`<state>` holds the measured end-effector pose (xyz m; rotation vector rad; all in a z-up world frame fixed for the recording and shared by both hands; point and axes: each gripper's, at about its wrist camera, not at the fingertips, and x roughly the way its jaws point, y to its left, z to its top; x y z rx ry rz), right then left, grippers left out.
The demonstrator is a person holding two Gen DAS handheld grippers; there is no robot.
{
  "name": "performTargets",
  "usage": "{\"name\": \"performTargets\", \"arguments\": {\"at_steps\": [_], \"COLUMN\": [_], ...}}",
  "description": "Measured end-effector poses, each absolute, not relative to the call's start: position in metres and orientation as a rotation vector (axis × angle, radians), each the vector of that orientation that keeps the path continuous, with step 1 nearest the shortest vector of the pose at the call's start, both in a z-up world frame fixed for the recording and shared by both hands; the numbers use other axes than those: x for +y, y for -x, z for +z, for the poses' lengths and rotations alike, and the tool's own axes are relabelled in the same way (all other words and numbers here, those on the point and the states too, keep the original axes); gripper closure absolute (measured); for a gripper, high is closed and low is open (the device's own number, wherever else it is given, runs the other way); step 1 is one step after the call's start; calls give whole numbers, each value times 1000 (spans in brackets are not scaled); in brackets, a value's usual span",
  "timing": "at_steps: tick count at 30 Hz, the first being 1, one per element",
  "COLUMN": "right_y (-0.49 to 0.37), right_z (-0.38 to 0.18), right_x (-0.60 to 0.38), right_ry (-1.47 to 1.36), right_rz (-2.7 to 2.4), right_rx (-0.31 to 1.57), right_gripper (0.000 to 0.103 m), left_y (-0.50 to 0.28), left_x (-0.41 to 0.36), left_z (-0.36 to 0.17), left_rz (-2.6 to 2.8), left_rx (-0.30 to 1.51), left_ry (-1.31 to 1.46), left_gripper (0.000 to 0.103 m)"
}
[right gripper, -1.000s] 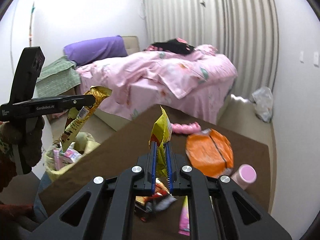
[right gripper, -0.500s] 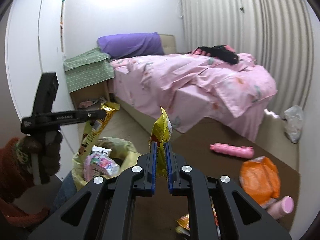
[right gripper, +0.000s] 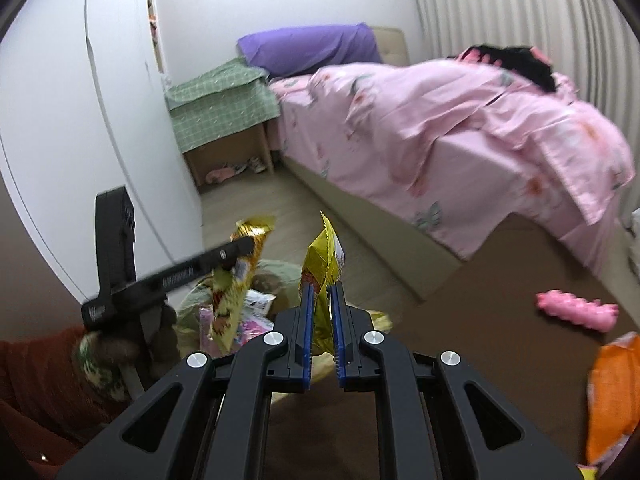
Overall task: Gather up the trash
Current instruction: 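Carry both wrappers to the yellow bag and open both grippers over it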
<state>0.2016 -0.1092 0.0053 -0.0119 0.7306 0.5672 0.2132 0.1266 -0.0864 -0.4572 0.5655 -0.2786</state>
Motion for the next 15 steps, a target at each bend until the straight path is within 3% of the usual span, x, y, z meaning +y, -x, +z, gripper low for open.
{"name": "performTargets", "arguments": {"at_steps": [15], "right_y": [-226], "right_z": [-69], "right_x": [-55], "right_ry": [71], "right_rz": [657], "right_rx": [960], "right_gripper": [93], "left_y": [-188], "left_x": [151], "left_z": [-112], "left_rz": [-277], "left_rx": [671], "left_ry": [553], "left_gripper": [73]}}
